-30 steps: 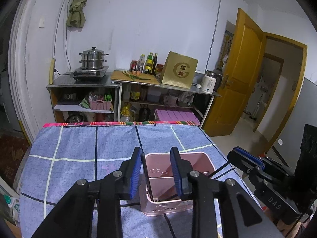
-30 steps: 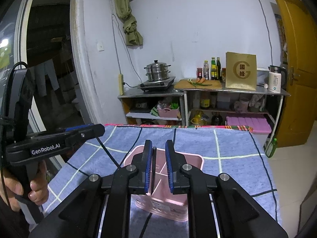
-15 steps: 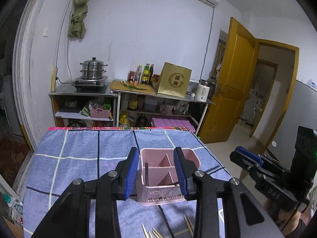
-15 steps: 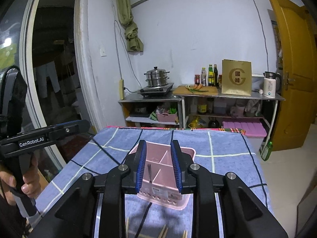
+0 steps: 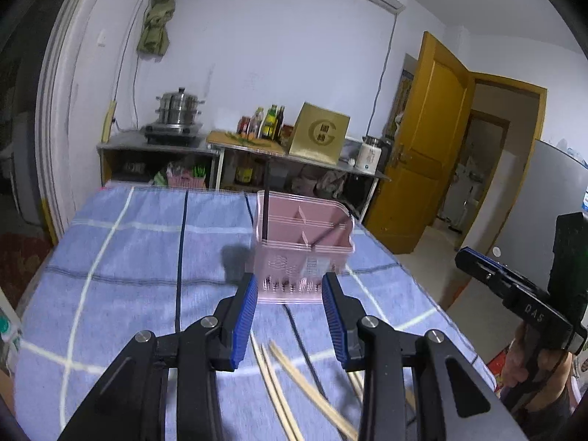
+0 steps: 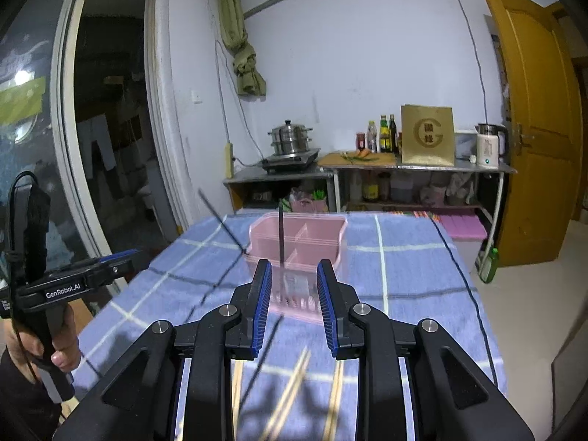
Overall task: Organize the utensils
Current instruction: 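Withdraw both open tools back over the wooden chopsticks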
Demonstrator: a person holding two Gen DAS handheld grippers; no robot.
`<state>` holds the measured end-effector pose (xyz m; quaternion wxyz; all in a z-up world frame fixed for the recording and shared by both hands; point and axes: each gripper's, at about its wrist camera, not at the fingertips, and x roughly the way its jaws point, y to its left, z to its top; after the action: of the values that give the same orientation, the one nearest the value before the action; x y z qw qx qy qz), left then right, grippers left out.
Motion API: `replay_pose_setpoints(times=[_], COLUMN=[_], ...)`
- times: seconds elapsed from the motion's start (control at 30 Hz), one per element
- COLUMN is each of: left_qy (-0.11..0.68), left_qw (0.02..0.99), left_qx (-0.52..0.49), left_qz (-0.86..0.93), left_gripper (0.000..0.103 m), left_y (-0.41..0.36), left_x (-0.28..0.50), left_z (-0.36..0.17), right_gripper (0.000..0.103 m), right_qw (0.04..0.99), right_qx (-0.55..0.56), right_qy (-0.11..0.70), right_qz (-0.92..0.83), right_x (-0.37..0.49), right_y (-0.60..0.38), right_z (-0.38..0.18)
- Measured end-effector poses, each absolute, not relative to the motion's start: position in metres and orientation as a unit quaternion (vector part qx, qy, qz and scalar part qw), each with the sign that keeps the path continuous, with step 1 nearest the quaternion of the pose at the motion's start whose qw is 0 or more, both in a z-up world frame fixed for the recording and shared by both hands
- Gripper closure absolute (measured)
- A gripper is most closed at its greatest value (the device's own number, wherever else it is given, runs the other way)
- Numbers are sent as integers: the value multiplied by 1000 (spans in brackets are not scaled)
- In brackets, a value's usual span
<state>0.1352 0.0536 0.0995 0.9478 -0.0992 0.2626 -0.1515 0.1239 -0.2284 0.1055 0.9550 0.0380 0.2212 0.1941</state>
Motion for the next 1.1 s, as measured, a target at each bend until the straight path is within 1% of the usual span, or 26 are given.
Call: replay_pose_setpoints(times=[0.13,0.3,0.57,0.63,0.77,0.9,1.1], left_qy=[284,317,376,389,418,436,447], left_qw=[942,933,915,910,899,892,887], left_qx=[-97,-91,-77,-71,-66,-64,-57], left_qz=[-149,-143,-127,-122,-114,-104,-99], left_gripper=[67,67,67,67,67,67,67], left_y=[52,50,42,39,38,39,38], left_x=[120,120,146,154,176,194,211], left_z=[74,46,10,4,-13,-25,-34], right_gripper=[77,77,77,80,82,84,84], right_qw=[949,944,930,924,911,897,886], right_qx=[34,36,24,22,17,15,6], right_qy=[242,260,315,332,371,402,429], right_qz=[201,202,189,187,182,181,174], right_x=[113,110,130,136,152,167,183], right_y=[-231,-233,-226,-224,-219,-215,-206], right_z=[86,70,38,29,6,-13,-26])
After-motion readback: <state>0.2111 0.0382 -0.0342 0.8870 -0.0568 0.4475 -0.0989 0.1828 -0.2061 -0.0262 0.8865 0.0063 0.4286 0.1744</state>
